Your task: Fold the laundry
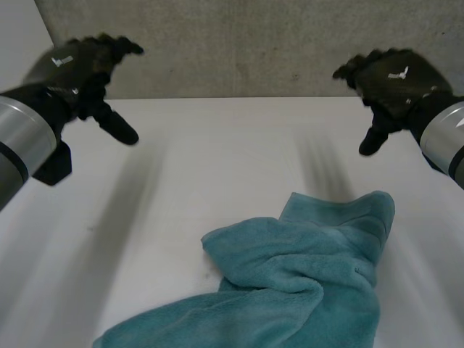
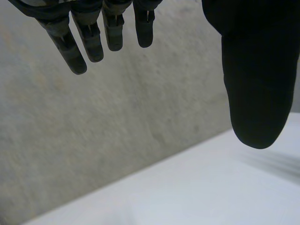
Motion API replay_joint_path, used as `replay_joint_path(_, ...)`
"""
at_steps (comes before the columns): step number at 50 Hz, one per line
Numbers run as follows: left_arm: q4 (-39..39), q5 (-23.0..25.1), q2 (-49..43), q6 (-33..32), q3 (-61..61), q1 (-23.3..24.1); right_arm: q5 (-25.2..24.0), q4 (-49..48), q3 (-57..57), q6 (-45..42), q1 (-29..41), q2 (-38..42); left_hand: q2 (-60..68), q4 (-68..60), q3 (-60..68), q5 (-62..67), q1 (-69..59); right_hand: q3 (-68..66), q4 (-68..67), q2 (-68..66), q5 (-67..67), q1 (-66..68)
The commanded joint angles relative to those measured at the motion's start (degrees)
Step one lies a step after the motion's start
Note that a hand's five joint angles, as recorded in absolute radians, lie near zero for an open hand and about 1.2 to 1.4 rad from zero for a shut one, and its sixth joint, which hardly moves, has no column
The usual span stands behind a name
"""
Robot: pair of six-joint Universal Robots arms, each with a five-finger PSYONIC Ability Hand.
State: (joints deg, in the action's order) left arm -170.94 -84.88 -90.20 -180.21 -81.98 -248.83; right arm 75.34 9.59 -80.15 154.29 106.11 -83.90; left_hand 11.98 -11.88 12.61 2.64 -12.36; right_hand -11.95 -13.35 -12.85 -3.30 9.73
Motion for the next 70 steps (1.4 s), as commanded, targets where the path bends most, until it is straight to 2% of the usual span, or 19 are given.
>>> replay_joint_path(1,5.87,-0.63,-1.82,0.73,-2.48,4.32,-7.64,11.92,2.98,-1.28,2.34,5.39,-0.25,0.16,-0.88,-0.91,0.64,-8.21,-6.81,-7.3,-6.86,10.43)
replay_joint_path(7,5.62,-4.75,-0.78,0.82,-9.85,4.94,-13.02,14.75,6.23,0.91,8.05,13.91,-0.58,0.49,-1.21,-1.25,0.97,-9.06,-7.67,-8.16,-7.72,11.29)
replay_joint_path(20,-0.62,-6.53,6.6,0.3,-23.57,2.57,-12.33,15.45,16.77,4.88,16.84,33.69,-1.43,1.33,-2.06,-2.09,1.81,-12.58,-11.19,-11.68,-11.24,14.81)
replay_joint_path(22,-0.89,-6.52,7.23,0.12,-24.46,1.95,-11.79,15.98,18.01,4.7,17.11,35.56,-1.43,1.33,-2.06,-2.09,1.81,-20.84,-19.44,-19.94,-19.5,23.06)
replay_joint_path(24,-1.06,-6.44,7.75,0.12,-25.25,0.99,-10.48,16.34,20.99,4.44,17.29,37.4,-1.6,1.5,-2.22,-2.26,1.98,-51.46,-50.06,-50.56,-50.12,53.69)
replay_joint_path(25,-1.06,-6.44,7.75,0.12,-25.25,0.98,-10.48,16.34,21.0,4.44,17.29,37.4,-1.6,1.5,-2.22,-2.26,1.98,-51.62,-50.22,-50.72,-50.28,53.85)
replay_joint_path(26,-1.15,-6.44,7.67,0.12,-25.34,0.72,-9.87,16.25,23.53,4.44,17.55,37.58,-1.6,1.5,-2.22,-2.26,1.98,-67.88,-66.49,-66.98,-66.54,70.11)
replay_joint_path(27,-1.32,-6.35,7.67,0.03,-25.34,0.46,-9.08,15.64,26.42,4.96,17.9,37.4,-1.93,1.83,-2.56,-2.59,2.31,-68.05,-66.65,-67.14,-66.7,70.27)
replay_joint_path(31,-3.17,-6.17,7.14,0.12,-24.81,0.28,-7.75,14.05,32.25,5.49,17.82,36.0,-1.93,1.84,-2.56,-2.6,2.32,-68.05,-66.65,-67.15,-66.7,70.27)
replay_joint_path(34,-6.34,-6.17,6.26,0.03,-24.37,0.19,-7.49,11.5,35.24,8.04,17.82,29.58,-1.93,1.84,-2.56,-2.6,2.32,-68.05,-66.65,-67.15,-66.7,70.27)
replay_joint_path(39,-10.46,-5.82,-1.1,0.29,-20.96,0.72,-8.89,7.55,30.95,14.1,17.47,17.12,-1.93,1.84,-2.56,-2.6,2.32,-68.05,-66.65,-67.15,-66.7,70.27)
replay_joint_path(45,-10.29,-5.29,-5.96,0.65,-17.78,1.77,-9.42,5.17,25.4,13.75,17.11,10.95,-1.93,1.84,-2.56,-2.6,2.32,-68.05,-66.65,-67.15,-66.7,70.27)
replay_joint_path(52,-8.19,2.43,-10.61,3.28,-16.46,2.83,-9.51,1.92,18.9,13.4,16.5,4.36,-1.77,1.67,-2.39,-2.43,2.15,-68.05,-66.65,-67.15,-66.7,70.27)
replay_joint_path(54,-7.92,2.61,-11.14,3.89,-16.64,2.57,-9.51,2.44,17.85,13.23,15.54,4.01,-1.77,1.67,-2.39,-2.43,2.15,-68.05,-66.65,-67.15,-66.7,70.27)
replay_joint_path(56,-7.65,2.44,-11.58,4.34,-16.81,2.57,-9.51,2.71,16.78,13.14,14.39,3.83,-1.43,1.33,-2.06,-2.09,1.81,-58.86,-57.46,-57.95,-57.51,61.08)
replay_joint_path(58,-7.57,2.35,-11.32,4.52,-17.43,2.56,-9.42,2.8,14.95,13.05,12.64,5.05,-0.93,0.83,-1.55,-1.59,1.31,-21.69,-20.29,-20.78,-20.34,23.91)
replay_joint_path(59,-7.57,2.35,-11.32,4.52,-17.43,2.57,-9.42,2.8,14.94,13.05,12.63,5.06,-0.92,0.83,-1.55,-1.59,1.31,-21.51,-20.12,-20.61,-20.17,23.74)
replay_joint_path(60,-7.65,2.18,-11.14,4.52,-17.86,2.48,-8.99,2.63,14.76,12.96,12.46,7.15,-0.92,0.83,-1.55,-1.59,1.31,-11.52,-10.12,-10.62,-10.18,13.75)
replay_joint_path(70,-7.48,2.09,-4.3,4.43,-19.88,0.63,-8.45,4.21,26.19,13.23,13.07,29.49,-1.76,1.67,-2.39,-2.43,2.15,-10.75,-9.35,-9.85,-9.4,12.97)
